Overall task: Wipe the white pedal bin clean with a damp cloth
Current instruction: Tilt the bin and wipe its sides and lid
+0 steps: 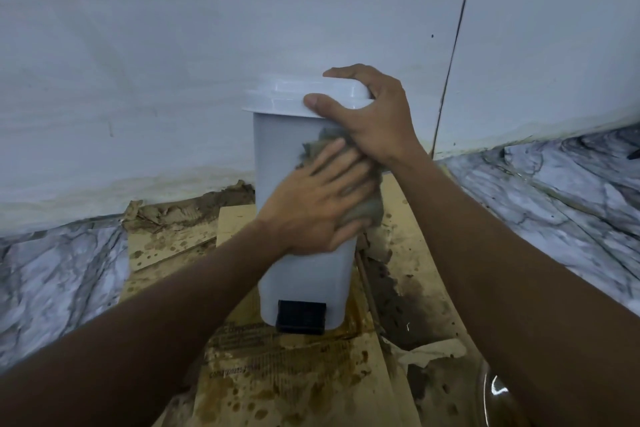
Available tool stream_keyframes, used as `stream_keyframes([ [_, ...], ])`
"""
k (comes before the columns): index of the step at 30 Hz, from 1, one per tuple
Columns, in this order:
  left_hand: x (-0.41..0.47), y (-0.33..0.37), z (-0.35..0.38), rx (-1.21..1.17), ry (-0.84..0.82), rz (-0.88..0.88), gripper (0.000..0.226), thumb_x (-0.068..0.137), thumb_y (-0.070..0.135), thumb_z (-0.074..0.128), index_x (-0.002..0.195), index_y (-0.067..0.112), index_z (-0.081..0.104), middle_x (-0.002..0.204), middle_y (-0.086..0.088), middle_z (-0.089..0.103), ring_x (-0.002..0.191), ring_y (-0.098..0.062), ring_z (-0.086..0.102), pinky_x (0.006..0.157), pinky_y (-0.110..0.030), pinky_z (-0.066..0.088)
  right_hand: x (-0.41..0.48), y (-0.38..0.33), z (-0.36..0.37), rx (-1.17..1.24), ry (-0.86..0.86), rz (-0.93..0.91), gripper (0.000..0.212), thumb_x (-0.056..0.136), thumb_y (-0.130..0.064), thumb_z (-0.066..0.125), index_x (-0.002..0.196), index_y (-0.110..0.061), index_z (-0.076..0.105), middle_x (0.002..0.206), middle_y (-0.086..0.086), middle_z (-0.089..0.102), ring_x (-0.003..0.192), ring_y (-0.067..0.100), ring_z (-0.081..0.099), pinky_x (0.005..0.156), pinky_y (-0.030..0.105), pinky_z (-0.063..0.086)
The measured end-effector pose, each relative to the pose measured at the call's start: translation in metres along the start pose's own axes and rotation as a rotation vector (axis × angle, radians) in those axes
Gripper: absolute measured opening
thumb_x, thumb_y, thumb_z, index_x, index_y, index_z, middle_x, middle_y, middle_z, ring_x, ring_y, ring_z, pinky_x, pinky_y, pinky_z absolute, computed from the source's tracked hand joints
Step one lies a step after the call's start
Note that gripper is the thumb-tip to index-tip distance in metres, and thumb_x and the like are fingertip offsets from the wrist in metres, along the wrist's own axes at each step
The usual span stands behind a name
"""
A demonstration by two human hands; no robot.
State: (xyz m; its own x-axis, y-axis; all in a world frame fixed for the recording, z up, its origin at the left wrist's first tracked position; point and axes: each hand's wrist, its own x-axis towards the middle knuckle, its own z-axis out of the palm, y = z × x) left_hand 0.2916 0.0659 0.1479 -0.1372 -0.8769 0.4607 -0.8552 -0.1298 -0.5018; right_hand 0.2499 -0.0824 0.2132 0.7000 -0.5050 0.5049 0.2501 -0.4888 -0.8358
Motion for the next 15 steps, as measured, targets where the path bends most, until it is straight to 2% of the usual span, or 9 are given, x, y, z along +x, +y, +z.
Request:
stream_keyframes([
  [2, 0.001, -0.001, -0.003, -0.009, 0.052, -0.097, 0.063, 0.101, 0.052, 0.048, 0.149, 0.011, 0.047, 0.157, -0.018, 0.039, 0.149, -0.034, 0.028, 0.124, -0.051, 0.015, 0.000, -0.001, -0.004, -0.012, -0.017, -0.004, 0.043, 0.071, -0.052, 0.086, 0.104, -0.027, 0.075, 0.111, -0.016, 0.071, 0.101, -0.003, 0.065, 0.087, 0.018, 0.053],
  [4, -0.014, 0.012, 0.001, -0.032, 0.027, -0.128, 0.065, 0.101, 0.052, 0.046, 0.154, 0.014, 0.038, 0.162, -0.015, 0.027, 0.153, -0.033, 0.018, 0.125, -0.051, 0.010, -0.001, 0.001, -0.007, 0.002, -0.028, 0.013, 0.043, 0.070, -0.051, 0.087, 0.104, -0.027, 0.075, 0.113, -0.015, 0.071, 0.101, -0.002, 0.065, 0.086, 0.018, 0.053],
  [7, -0.051, 0.033, 0.012, -0.030, -0.086, 0.013, 0.070, 0.102, 0.056, 0.041, 0.158, 0.016, 0.029, 0.166, -0.013, 0.016, 0.155, -0.031, 0.009, 0.125, -0.049, 0.002, -0.003, 0.003, -0.013, 0.049, -0.029, 0.055, 0.045, 0.068, -0.050, 0.088, 0.104, -0.027, 0.075, 0.114, -0.015, 0.071, 0.104, 0.002, 0.066, 0.089, 0.028, 0.057],
  [9, -0.074, 0.037, 0.018, -0.028, -0.071, 0.004, 0.070, 0.100, 0.059, 0.043, 0.157, 0.020, 0.030, 0.167, -0.011, 0.017, 0.155, -0.029, 0.011, 0.125, -0.047, 0.004, -0.005, 0.003, -0.014, 0.038, -0.029, 0.053, 0.045, 0.068, -0.050, 0.087, 0.105, -0.028, 0.075, 0.116, -0.016, 0.071, 0.105, 0.002, 0.066, 0.091, 0.032, 0.057],
  [13, -0.094, 0.037, 0.027, -0.086, 0.073, -0.426, 0.076, 0.099, 0.059, 0.044, 0.160, 0.022, 0.018, 0.168, -0.010, 0.006, 0.155, -0.034, 0.008, 0.125, -0.052, 0.007, -0.010, 0.000, -0.009, 0.015, -0.006, 0.032, 0.047, 0.068, -0.054, 0.085, 0.106, -0.030, 0.074, 0.116, -0.016, 0.070, 0.106, 0.001, 0.065, 0.091, 0.035, 0.057],
  [15, -0.087, 0.036, 0.024, -0.184, 0.150, -0.575, 0.077, 0.100, 0.056, 0.042, 0.161, 0.020, 0.011, 0.168, -0.012, 0.001, 0.154, -0.038, 0.003, 0.124, -0.056, 0.011, -0.014, -0.001, -0.007, 0.000, -0.006, 0.005, 0.046, 0.070, -0.055, 0.084, 0.107, -0.030, 0.073, 0.116, -0.017, 0.070, 0.106, 0.000, 0.065, 0.089, 0.035, 0.057],
])
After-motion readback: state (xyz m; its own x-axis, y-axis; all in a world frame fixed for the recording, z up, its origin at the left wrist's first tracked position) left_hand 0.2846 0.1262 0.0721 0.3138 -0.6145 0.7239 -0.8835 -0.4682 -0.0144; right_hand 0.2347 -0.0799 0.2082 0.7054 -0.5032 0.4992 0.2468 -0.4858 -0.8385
